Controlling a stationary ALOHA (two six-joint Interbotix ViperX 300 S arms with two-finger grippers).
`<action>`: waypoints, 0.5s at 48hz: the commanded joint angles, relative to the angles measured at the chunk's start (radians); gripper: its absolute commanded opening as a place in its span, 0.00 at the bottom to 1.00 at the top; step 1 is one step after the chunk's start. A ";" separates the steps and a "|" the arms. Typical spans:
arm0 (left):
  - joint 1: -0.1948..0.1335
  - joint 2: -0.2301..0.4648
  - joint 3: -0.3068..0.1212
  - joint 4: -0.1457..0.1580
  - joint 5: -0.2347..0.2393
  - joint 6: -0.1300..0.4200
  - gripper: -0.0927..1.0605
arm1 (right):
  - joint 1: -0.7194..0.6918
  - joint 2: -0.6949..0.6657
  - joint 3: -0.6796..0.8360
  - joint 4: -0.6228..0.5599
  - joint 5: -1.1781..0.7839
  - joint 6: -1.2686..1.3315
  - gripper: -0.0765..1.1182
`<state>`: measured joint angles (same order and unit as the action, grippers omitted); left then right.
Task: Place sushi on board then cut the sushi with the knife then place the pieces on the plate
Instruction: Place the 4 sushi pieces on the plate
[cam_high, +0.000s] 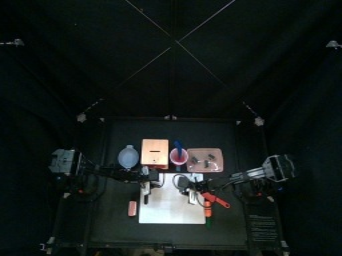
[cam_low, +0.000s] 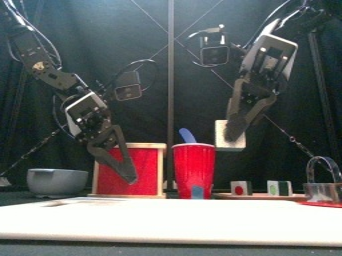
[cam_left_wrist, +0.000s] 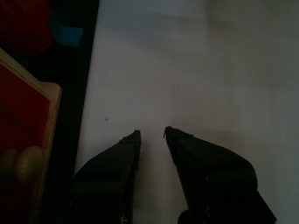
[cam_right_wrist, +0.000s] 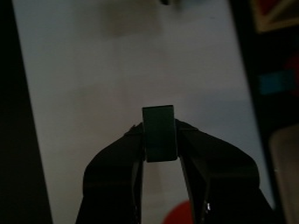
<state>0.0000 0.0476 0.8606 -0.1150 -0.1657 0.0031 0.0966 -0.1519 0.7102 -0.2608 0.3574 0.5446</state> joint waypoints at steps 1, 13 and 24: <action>-0.003 -0.014 -0.023 0.002 -0.005 0.000 0.70 | -0.086 -0.160 0.061 -0.002 0.078 0.005 0.57; -0.003 -0.015 -0.023 0.000 0.002 -0.002 0.70 | -0.322 -0.391 0.235 -0.003 0.190 0.003 0.56; -0.002 -0.014 -0.023 0.000 0.005 -0.003 0.70 | -0.495 -0.497 0.380 -0.003 0.189 0.002 0.57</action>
<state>-0.0015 0.0460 0.8575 -0.1150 -0.1580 0.0000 -0.3497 -0.6243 1.0677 -0.2638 0.5538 0.5461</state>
